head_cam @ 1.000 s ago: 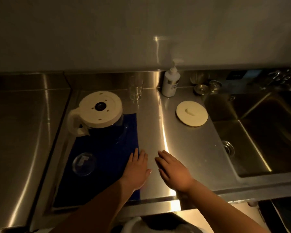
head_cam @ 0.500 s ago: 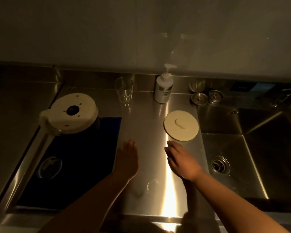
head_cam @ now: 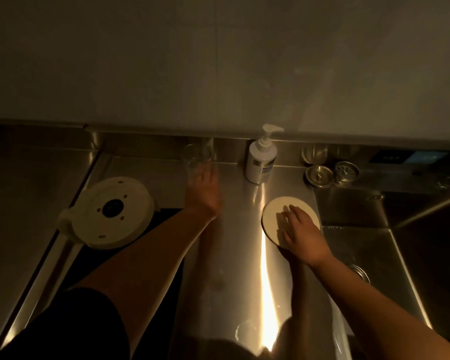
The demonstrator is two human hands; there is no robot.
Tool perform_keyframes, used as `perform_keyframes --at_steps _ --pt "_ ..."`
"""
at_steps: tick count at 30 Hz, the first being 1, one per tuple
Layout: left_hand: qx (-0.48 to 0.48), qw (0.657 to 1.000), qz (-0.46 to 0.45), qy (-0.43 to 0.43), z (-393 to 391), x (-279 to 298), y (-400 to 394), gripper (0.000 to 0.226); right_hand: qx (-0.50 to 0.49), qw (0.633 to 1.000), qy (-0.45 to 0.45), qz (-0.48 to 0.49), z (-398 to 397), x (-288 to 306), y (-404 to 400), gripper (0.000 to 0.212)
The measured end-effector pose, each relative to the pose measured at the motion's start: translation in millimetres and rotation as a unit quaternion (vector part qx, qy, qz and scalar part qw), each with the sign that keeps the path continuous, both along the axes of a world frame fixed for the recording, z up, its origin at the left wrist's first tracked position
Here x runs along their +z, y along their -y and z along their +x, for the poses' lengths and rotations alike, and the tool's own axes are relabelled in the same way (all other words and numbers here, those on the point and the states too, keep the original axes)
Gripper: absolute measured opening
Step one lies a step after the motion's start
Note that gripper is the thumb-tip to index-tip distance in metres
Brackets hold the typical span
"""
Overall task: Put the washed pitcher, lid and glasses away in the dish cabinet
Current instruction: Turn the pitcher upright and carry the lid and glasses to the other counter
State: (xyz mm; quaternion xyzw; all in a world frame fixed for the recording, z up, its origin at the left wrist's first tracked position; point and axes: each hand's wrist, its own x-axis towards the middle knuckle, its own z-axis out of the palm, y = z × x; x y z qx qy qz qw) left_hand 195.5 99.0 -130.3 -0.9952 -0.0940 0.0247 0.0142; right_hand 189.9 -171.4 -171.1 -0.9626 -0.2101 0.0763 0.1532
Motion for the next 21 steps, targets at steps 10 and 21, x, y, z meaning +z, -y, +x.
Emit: perform_keyframes --at_steps 10,21 --pt "0.048 0.998 -0.042 -0.025 63.0 4.9 -33.4 0.067 -0.009 0.999 -0.019 -0.034 24.0 -17.4 -4.9 0.053" --pt "0.121 0.987 -0.105 0.012 83.5 -12.3 -39.6 0.065 -0.035 0.999 0.014 -0.018 20.1 -29.2 -5.7 0.048"
